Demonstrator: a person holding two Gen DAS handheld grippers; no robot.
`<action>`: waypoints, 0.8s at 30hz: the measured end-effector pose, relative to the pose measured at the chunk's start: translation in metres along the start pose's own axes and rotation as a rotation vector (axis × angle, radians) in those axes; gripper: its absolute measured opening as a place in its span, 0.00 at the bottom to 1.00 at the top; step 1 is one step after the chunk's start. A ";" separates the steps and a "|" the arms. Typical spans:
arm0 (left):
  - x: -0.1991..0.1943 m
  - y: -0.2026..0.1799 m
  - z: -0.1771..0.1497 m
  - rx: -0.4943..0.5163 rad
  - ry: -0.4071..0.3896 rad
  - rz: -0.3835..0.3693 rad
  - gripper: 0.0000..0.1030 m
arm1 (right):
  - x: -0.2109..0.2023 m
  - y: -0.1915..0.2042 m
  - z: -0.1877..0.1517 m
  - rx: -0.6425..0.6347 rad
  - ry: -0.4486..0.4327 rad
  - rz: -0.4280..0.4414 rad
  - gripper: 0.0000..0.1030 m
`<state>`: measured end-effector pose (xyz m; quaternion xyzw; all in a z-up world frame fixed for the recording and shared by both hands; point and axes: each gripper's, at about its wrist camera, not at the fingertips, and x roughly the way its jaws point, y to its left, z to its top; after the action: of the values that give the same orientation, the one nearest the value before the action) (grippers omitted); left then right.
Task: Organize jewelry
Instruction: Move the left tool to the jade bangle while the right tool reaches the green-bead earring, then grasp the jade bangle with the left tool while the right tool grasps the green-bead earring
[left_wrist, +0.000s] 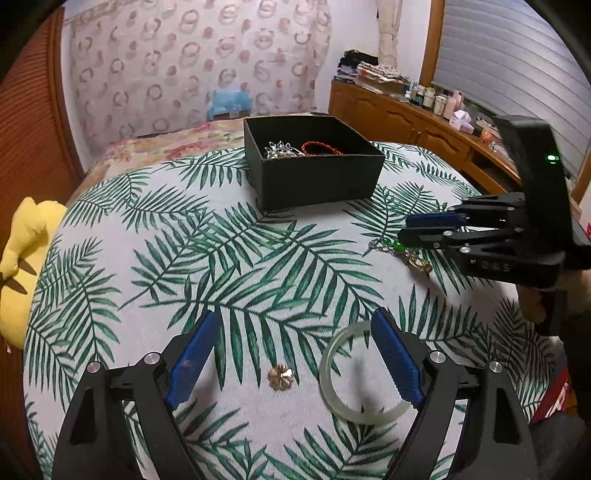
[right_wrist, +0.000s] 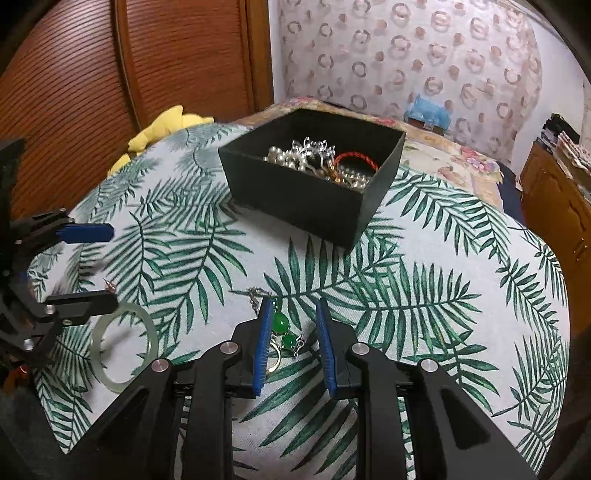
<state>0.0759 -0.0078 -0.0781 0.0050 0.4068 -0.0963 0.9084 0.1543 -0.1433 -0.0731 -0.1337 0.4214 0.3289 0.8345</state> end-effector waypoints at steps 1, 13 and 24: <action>-0.001 -0.001 -0.002 0.001 -0.002 0.001 0.79 | 0.001 0.000 0.000 -0.003 0.003 -0.002 0.25; -0.009 -0.012 -0.013 0.023 -0.023 -0.018 0.79 | 0.008 0.014 -0.002 -0.068 0.027 -0.037 0.14; -0.003 -0.034 -0.019 0.093 -0.010 -0.054 0.79 | -0.012 0.009 0.000 -0.033 -0.049 -0.100 0.12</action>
<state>0.0541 -0.0386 -0.0863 0.0358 0.3972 -0.1398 0.9063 0.1429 -0.1420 -0.0629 -0.1601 0.3881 0.2967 0.8577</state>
